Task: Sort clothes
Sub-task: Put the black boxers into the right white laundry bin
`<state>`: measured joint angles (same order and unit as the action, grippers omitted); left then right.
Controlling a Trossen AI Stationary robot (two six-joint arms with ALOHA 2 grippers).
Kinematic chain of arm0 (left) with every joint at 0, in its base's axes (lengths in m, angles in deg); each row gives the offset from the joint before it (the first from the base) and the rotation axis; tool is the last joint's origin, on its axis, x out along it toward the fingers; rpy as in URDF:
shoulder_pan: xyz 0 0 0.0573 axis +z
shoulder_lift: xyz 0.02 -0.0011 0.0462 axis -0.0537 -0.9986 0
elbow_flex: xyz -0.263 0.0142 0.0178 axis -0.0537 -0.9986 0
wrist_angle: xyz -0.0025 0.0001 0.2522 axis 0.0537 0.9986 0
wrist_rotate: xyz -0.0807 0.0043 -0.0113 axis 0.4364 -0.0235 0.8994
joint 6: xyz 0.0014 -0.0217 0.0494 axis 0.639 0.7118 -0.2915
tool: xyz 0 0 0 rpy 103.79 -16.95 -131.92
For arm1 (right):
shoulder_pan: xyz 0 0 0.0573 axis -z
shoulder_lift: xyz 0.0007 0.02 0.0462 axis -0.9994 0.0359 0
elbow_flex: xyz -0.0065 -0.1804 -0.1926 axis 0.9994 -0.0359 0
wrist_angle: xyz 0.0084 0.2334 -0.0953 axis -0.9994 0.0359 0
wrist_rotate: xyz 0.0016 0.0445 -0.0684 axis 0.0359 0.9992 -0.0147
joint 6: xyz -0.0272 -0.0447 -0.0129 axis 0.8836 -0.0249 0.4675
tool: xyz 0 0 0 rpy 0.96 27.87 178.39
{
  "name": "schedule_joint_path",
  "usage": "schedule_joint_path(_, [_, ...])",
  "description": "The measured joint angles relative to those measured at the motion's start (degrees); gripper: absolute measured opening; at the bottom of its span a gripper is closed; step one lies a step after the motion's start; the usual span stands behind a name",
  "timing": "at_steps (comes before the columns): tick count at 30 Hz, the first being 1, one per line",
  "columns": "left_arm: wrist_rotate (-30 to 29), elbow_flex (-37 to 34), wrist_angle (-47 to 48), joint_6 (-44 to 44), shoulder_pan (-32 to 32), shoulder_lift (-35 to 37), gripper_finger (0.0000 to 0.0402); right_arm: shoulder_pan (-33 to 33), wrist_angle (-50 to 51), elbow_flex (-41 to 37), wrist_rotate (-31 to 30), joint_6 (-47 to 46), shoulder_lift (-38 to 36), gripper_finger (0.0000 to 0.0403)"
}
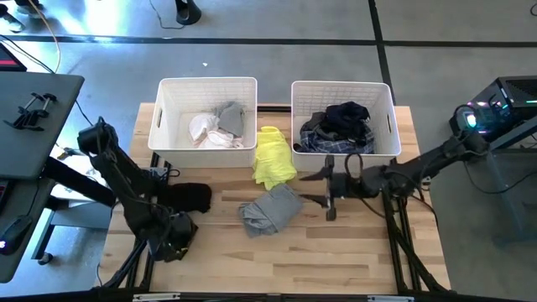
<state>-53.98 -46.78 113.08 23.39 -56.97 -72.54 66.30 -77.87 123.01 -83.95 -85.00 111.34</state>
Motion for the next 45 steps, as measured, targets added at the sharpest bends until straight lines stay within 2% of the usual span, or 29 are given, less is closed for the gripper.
schedule_joint_path(5, [-1.63, -4.0, -6.81, -3.2, -0.18, 0.28, 0.0103, -4.9, 1.91, 0.0, 0.02, -2.53, 0.0, 0.0195])
schedule_joint_path(10, [-5.98, -4.56, -10.88, -13.18, -0.43, -0.14, 0.0038, -10.51, 5.53, 0.0, -0.74, -7.52, 0.09, 0.0195])
schedule_joint_path(12, [-9.89, -4.71, -14.01, -17.6, -0.42, -0.22, 0.0012, -12.81, 5.72, 0.0, -2.35, -8.14, 0.47, 0.0195])
schedule_joint_path(17, [-26.11, -6.3, -26.87, -29.28, 0.62, -0.46, 0.0008, -17.88, 4.73, 0.0, -7.59, -7.59, 1.19, 0.0195])
schedule_joint_path(21, [-31.98, -6.9, -43.36, -44.88, 5.51, -0.44, 0.0003, -19.98, 4.36, 0.0, -11.43, -7.58, 1.2, 0.0195])
schedule_joint_path(23, [-30.01, -6.74, -54.22, -56.3, 9.34, -0.4, 0.0002, -20.6, 4.07, 0.0, -12.99, -7.56, 1.22, 0.0195])
schedule_joint_path(26, [-22.31, -6.69, -69.05, -74.69, 15.83, -0.35, 0.0001, -20.9, 3.78, 0.0, -14.23, -7.56, 1.22, 0.0195])
schedule_joint_path(28, [-16.02, -5.49, -75.2, -84.93, 21.08, -0.35, 0.0001, -20.9, 3.77, 0.0, -14.72, -7.56, 1.21, 0.0195])
schedule_joint_path(30, [-9.04, -2.53, -76.66, -92.27, 27.09, -0.31, 0.0001, -20.9, 3.47, 0.0, -14.82, -7.56, 1.22, 0.0195])
schedule_joint_path(33, [3.02, 4.75, -72.16, -99.35, 36.71, -0.43, 0.0001, -20.9, 3.34, 0.0, -14.84, -7.54, 1.22, 0.0195])
schedule_joint_path(35, [7.8, 11.14, -68.01, -102.97, 42.45, -1.1, 0.0001, -21.07, 3.2, 0.0, -14.84, -7.56, 1.22, 0.0195])
schedule_joint_path(40, [10.98, 28.07, -57.54, -108.21, 53.73, -5.99, 0.0, -24.64, -1.25, 0.0, -15.06, -3.12, 1.27, 0.0195])
schedule_joint_path(45, [11.96, 47.93, -42.94, -108.27, 62.5, -18.08, 0.0, -31.3, -9.89, 0.0, -17.6, 7.64, 1.27, 0.0195])
